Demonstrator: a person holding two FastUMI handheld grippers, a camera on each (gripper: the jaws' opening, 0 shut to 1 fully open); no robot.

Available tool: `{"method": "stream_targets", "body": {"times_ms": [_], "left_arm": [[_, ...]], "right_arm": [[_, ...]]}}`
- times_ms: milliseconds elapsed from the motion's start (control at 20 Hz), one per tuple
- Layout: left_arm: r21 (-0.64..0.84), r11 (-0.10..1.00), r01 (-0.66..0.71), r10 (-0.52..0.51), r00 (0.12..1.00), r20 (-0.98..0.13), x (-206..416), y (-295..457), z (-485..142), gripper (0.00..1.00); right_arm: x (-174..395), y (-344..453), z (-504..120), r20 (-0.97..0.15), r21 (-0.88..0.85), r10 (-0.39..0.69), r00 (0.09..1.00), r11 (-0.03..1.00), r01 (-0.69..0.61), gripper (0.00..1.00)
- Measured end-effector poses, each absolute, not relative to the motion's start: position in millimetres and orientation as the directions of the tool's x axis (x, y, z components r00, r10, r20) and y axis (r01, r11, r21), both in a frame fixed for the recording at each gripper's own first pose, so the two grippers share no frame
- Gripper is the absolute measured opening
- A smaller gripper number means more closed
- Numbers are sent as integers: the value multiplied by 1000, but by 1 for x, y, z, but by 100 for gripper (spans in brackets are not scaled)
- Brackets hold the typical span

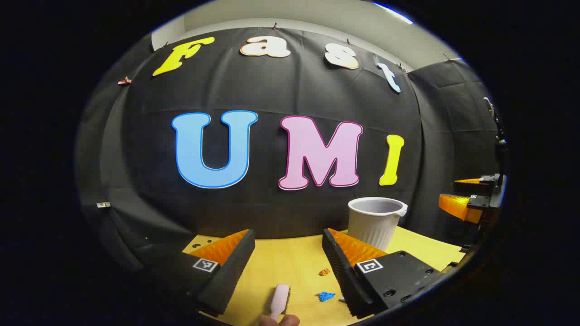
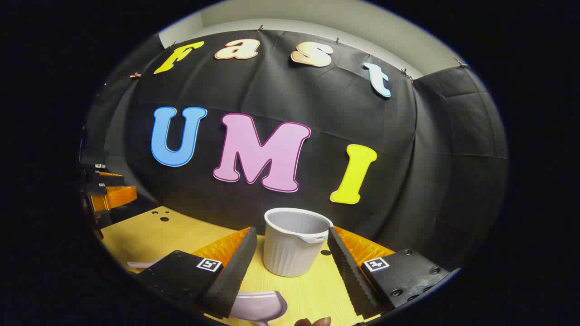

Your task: Pick up the small broom and dustpan from the desktop, sweep the trash into the dustpan with the broom, and then empty the trash into the garbage bin.

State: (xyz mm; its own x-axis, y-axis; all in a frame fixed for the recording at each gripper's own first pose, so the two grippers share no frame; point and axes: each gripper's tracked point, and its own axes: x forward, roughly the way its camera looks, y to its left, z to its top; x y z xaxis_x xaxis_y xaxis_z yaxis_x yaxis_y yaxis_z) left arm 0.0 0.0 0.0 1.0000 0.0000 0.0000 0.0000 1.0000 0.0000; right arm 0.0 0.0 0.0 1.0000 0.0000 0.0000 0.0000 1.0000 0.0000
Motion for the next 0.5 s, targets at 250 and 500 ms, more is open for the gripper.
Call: {"method": "stream_targets", "body": {"times_ms": [250, 500], "left_arm": [[3, 1000, -23, 23, 1000, 2, -3, 7, 3, 95], [-2, 1000, -28, 28, 1000, -4, 0, 10, 2, 95]], "right_arm": [[3, 11, -3, -13, -16, 35, 999, 999, -36, 97], [10, 16, -1, -5, -19, 40, 999, 999, -41, 98]]}}
